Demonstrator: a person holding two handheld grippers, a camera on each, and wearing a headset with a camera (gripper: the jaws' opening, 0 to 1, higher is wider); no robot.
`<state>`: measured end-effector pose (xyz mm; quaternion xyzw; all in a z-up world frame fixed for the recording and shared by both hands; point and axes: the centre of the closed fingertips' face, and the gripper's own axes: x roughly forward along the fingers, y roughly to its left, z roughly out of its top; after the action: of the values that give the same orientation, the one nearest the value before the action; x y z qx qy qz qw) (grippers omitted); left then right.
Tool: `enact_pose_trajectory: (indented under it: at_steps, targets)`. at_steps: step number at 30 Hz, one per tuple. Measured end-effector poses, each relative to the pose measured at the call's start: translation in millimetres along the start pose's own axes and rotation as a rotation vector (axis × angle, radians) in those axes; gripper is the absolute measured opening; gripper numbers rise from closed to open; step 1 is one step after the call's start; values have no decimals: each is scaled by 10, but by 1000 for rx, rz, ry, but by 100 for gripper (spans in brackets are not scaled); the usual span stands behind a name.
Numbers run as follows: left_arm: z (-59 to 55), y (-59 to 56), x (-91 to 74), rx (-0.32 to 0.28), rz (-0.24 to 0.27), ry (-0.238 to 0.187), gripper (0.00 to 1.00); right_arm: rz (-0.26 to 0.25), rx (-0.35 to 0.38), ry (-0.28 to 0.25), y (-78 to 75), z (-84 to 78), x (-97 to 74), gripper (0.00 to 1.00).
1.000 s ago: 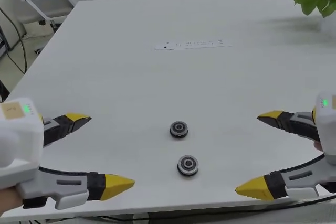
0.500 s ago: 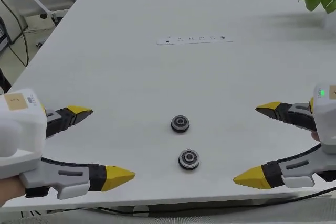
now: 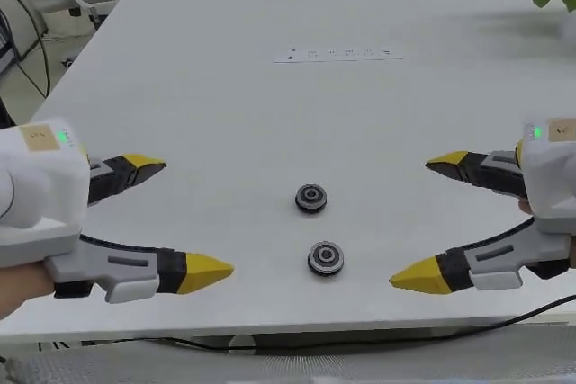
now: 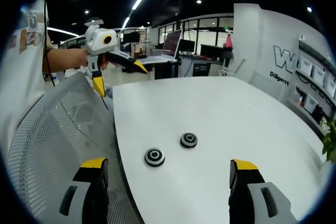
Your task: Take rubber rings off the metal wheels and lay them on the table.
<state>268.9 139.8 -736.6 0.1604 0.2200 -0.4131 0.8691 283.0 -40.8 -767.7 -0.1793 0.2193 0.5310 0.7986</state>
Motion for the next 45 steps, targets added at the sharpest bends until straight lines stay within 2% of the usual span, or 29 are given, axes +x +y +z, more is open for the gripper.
enact_pose_trajectory:
  at_steps: [3,9,13,18,23,26,34,45]
  targets:
    - [5,4,30,3,-6,-4,89,14,-16,-4,18,25,42,96]
    - [-32,-4,111,11,-29,15,89,38,-29,9,22,-11,129,93]
    - [-58,-1,164,15,-44,28,88,56,-40,35,26,-86,181,92]
    - [-45,-6,238,17,-63,25,85,73,-75,55,26,-135,227,87]
    - [-80,-18,326,31,-84,57,85,98,-97,88,25,-199,294,85]
    - [-59,-32,361,37,-97,59,85,101,-111,91,-10,-210,327,83]
    - [-62,-82,470,72,-140,74,81,142,-111,105,-3,-221,410,79]
    - [-99,-112,621,90,-186,101,77,176,-131,134,-6,-274,541,74]
